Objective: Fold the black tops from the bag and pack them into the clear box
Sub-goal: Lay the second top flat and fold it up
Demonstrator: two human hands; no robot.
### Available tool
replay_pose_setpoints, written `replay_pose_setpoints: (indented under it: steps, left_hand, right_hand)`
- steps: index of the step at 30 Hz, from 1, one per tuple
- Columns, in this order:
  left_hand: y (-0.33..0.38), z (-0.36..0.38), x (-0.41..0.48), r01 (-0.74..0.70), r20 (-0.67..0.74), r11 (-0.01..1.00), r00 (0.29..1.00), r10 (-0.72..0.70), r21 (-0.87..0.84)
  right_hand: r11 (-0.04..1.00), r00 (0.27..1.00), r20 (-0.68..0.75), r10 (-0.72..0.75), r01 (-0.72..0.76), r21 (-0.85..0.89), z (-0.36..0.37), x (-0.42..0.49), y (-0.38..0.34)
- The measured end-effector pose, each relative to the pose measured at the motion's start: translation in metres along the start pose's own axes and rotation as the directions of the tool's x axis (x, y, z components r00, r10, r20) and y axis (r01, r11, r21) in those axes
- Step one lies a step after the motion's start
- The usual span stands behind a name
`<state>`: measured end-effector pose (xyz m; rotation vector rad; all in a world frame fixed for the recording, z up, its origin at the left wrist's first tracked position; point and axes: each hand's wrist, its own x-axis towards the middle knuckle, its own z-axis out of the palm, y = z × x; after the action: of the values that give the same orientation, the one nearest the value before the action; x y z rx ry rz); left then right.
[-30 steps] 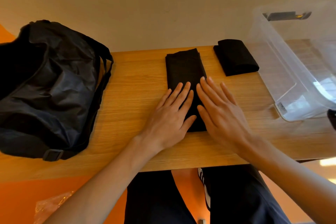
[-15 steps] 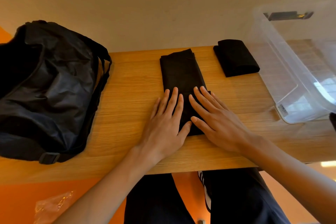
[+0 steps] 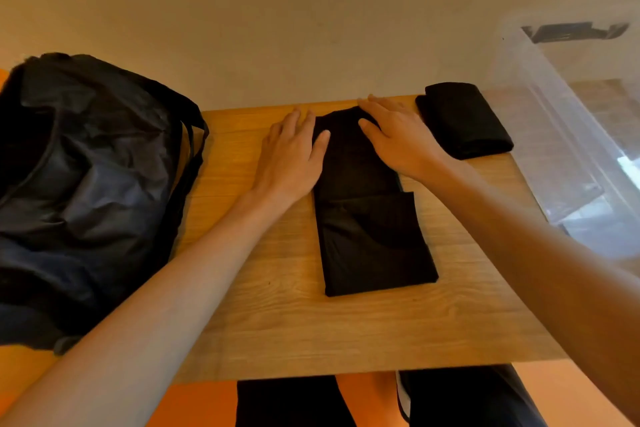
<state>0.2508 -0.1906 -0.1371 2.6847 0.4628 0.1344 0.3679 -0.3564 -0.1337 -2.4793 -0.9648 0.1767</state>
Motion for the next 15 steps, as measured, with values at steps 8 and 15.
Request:
replay_pose_setpoints:
  steps: [8,15]
  left_hand:
    - [-0.013,0.009,0.055,-0.064,-0.163,0.996,0.985,0.053,-0.061]
    - [-0.005,-0.004,0.06,-0.135,-0.086,0.951,0.99,0.115,-0.278]
  right_hand:
    - [0.998,0.996,-0.083,0.031,-0.035,-0.046,-0.002,0.037,0.012]
    - [0.991,0.996,0.001,0.092,-0.092,0.097,-0.01,0.039,0.018]
